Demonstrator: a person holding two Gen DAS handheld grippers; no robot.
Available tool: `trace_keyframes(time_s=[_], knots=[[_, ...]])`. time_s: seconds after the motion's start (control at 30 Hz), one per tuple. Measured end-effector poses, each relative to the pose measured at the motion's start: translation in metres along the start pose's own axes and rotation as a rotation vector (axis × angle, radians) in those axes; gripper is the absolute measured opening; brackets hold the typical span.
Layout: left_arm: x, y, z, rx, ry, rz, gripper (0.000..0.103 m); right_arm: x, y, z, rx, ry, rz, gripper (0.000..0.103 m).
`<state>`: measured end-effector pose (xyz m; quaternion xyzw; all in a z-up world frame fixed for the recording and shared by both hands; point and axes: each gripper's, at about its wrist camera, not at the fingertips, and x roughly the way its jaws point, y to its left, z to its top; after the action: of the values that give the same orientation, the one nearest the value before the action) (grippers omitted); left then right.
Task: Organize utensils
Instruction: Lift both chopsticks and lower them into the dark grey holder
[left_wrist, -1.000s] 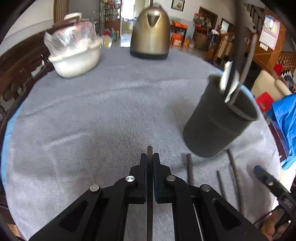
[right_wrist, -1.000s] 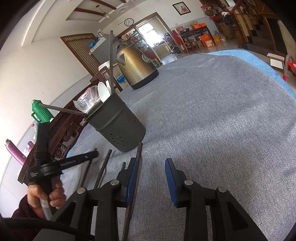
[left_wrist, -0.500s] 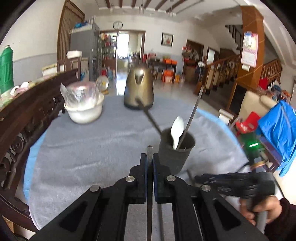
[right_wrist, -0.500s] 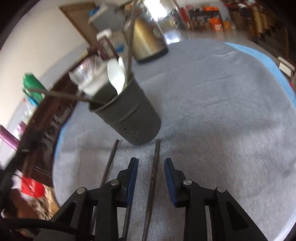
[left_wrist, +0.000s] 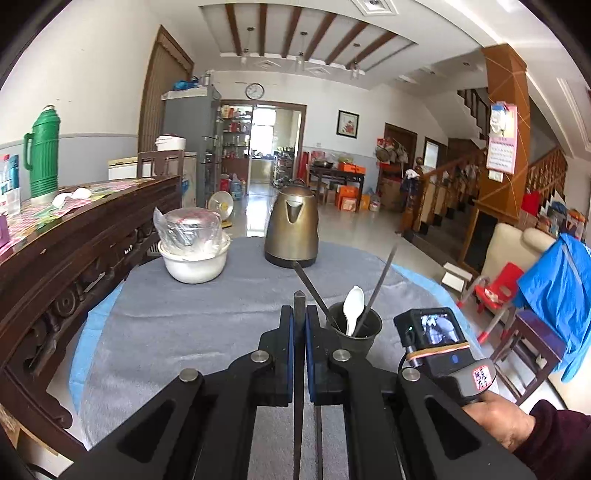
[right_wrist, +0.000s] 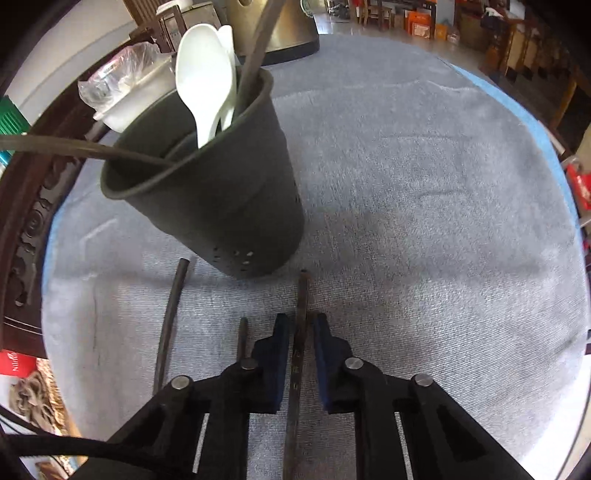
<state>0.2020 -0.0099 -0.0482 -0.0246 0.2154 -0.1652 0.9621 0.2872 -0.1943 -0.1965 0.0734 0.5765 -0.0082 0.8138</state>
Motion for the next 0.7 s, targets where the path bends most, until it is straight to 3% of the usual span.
trace_keyframes(time_s=[0.2, 0.3, 0.7], knots=[[-0.006, 0.000, 0.001, -0.009, -0.015, 0.020, 0.006, 0.000, 0.003, 0.003, -0.009, -0.008, -0.004, 0.006], [-0.008, -0.002, -0.001, -0.003, -0.013, 0.023, 0.006, -0.011, -0.003, 0.000, 0.008, -0.029, 0.033, 0.006], [-0.014, -0.005, 0.000, -0.004, -0.009, 0.049, 0.006, -0.096, -0.025, -0.018, 0.009, -0.278, 0.174, 0.006]])
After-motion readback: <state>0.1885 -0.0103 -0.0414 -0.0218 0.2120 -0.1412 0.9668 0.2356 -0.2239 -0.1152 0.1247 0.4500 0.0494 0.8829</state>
